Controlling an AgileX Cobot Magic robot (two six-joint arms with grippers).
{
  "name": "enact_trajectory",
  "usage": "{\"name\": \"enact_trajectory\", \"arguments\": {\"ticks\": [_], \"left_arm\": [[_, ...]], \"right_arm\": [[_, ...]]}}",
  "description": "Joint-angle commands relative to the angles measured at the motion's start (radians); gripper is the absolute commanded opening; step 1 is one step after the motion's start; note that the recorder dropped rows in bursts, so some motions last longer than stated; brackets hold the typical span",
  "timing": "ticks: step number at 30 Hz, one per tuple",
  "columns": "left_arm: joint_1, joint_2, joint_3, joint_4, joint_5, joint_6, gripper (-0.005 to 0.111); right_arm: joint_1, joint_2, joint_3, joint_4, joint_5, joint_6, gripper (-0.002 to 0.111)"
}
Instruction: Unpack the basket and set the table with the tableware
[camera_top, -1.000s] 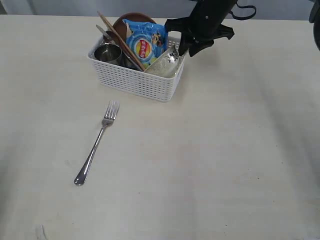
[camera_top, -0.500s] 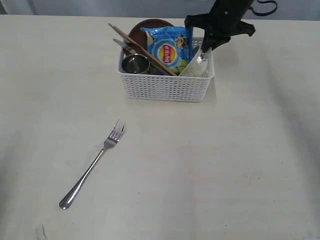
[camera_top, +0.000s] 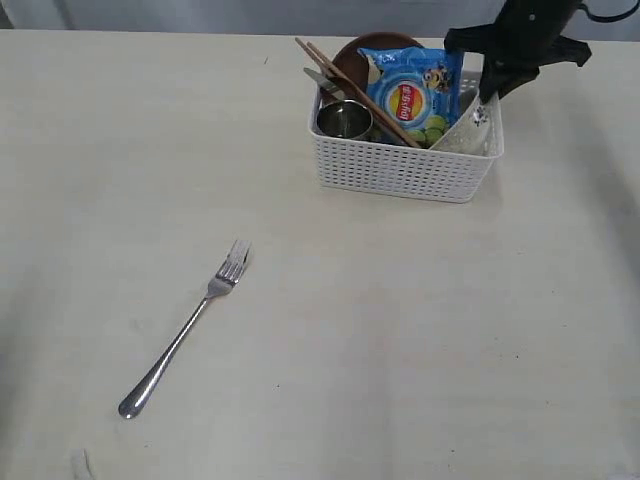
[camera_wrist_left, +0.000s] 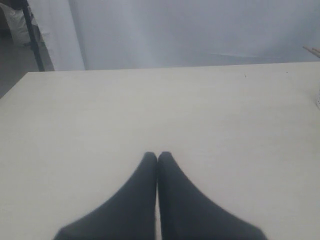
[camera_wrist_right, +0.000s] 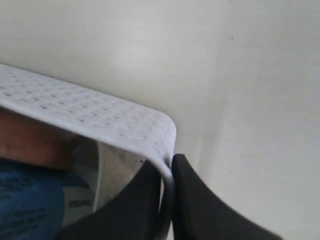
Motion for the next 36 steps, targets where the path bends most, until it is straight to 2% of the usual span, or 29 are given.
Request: {"name": "enact_trajectory", "arguments": {"ticks": [1, 3, 5, 16, 20, 23, 25, 31, 36], "left_arm": [[0.002, -0.003, 0.003, -0.008, -0.001, 0.0, 0.0], [0.002, -0.003, 0.003, -0.008, -0.001, 0.0, 0.0], [0.002, -0.003, 0.003, -0.008, -0.001, 0.0, 0.0], [0.002, -0.003, 0.003, -0.008, -0.001, 0.0, 0.0], [0.002, -0.003, 0.003, -0.008, -0.001, 0.0, 0.0], [0.002, -0.003, 0.003, -0.008, -0.001, -0.003, 0.0], [0.002, -0.003, 0.003, -0.008, -0.001, -0.003, 0.0], [0.002, -0.003, 0.003, -0.008, -0.001, -0.003, 0.0], [0.002, -0.003, 0.003, -0.008, -0.001, -0.003, 0.0]], "right_arm": [[0.017, -0.011, 0.0, -0.005, 0.022, -0.025, 0.019], [0.017, -0.011, 0.0, -0.005, 0.022, -0.022, 0.036], [0.017, -0.015, 0.0, -0.005, 0.022, -0.011, 0.044], [0.017, -0.156, 0.0, -0.109, 0.022, -0.03, 0.045], [0.038, -0.213, 0.0, 0.078, 0.013, -0.221, 0.045], [0.092, -0.227, 0.0, 0.27, 0.011, -0.443, 0.045], [0.146, -0.224, 0.0, 0.307, -0.007, -0.511, 0.045], [0.342, -0.165, 0.0, 0.205, -0.155, -0.559, 0.045], [0.439, -0.107, 0.0, 0.012, -0.3, -0.456, 0.045]]}}
